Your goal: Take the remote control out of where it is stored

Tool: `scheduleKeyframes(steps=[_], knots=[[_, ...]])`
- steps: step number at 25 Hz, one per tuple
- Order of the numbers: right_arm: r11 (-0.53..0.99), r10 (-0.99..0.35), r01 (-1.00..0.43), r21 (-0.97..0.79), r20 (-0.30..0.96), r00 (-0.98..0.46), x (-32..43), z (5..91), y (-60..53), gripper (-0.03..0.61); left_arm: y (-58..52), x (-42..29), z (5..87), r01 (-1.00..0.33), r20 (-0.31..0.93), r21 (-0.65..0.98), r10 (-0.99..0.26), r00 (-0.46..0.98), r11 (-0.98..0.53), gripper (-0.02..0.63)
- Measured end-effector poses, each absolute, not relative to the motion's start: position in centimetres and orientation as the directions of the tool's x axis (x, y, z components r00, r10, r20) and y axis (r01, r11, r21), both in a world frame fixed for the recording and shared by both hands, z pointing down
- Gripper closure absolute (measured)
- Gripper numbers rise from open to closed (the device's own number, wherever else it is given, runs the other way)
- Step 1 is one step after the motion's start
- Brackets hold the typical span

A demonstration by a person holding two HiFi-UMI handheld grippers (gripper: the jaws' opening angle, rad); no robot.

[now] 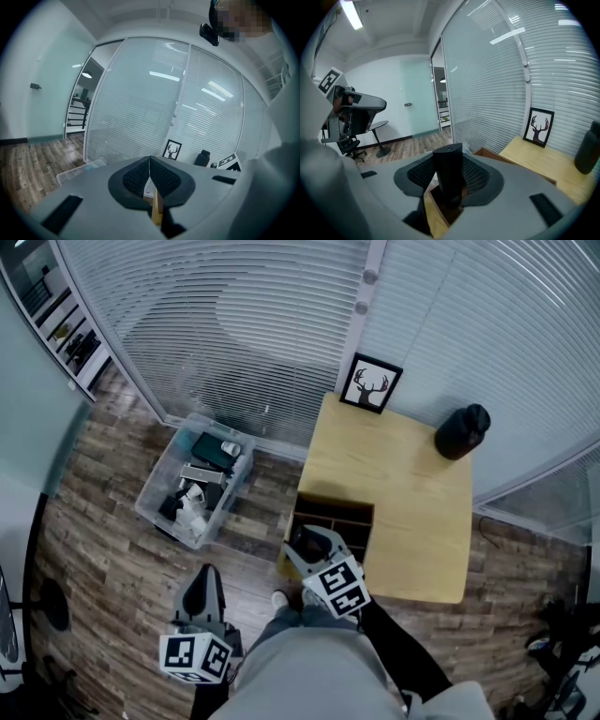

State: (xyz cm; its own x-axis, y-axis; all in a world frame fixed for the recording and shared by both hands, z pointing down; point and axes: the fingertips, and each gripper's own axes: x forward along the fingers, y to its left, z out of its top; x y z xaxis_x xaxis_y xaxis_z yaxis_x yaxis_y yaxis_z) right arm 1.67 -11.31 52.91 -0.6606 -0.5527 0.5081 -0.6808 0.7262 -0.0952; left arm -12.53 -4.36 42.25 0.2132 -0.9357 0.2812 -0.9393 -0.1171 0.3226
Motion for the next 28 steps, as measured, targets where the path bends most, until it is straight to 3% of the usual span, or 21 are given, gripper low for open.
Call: scheduleKeyframes(steps=[28], knots=[[0.723,-0.558,-0.683,-0.106,0.493,-0.667,1.84,51.97,-11.29,0.402,-3.98,-12.69,41.47,-0.944,0.269,0.31,-0.941,0.206,-0.118,0.604]])
